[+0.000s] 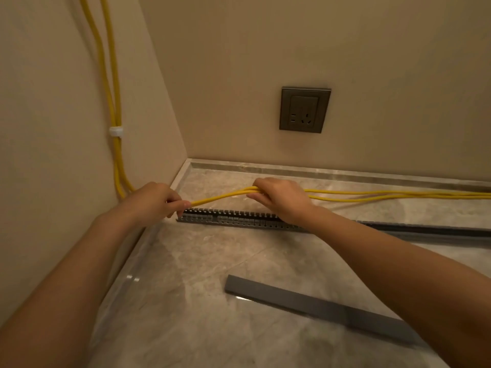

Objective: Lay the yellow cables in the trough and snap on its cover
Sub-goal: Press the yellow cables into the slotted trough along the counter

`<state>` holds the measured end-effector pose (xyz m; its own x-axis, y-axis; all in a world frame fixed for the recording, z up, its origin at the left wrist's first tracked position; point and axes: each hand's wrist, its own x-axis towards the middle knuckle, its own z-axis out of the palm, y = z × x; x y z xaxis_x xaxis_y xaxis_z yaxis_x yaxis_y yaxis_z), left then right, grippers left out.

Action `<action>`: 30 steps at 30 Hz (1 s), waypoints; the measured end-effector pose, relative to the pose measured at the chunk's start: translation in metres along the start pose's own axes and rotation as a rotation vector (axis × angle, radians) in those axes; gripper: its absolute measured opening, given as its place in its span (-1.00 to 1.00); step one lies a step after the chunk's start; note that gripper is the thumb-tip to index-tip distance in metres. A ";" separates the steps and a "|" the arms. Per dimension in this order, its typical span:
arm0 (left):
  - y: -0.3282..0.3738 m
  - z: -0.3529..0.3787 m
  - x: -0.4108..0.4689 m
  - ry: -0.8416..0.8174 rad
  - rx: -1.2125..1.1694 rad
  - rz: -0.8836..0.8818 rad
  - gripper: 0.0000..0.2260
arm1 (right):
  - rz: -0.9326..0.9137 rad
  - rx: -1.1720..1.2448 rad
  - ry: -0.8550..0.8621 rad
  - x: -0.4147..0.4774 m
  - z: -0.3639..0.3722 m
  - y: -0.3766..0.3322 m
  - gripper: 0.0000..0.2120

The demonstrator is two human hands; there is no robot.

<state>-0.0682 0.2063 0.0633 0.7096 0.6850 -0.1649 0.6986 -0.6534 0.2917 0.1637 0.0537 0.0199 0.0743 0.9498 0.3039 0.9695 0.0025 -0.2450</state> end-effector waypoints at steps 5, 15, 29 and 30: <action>-0.002 0.003 0.000 0.052 0.075 -0.017 -0.77 | -0.156 0.022 0.103 -0.011 -0.019 -0.021 -0.71; -0.002 -0.005 0.004 0.112 -0.058 0.033 -0.81 | -0.215 -0.021 0.157 -0.005 -0.053 -0.062 -0.77; -0.015 0.021 0.014 0.217 0.414 0.096 -0.87 | -0.098 0.007 0.017 0.000 0.016 -0.048 -0.82; -0.015 0.022 0.013 0.210 0.460 0.109 -0.86 | -0.092 0.009 0.025 -0.001 0.021 -0.047 -0.81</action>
<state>-0.0673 0.2174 0.0358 0.7798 0.6240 0.0503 0.6232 -0.7663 -0.1560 0.1129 0.0590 0.0123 -0.0092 0.9373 0.3483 0.9704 0.0924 -0.2231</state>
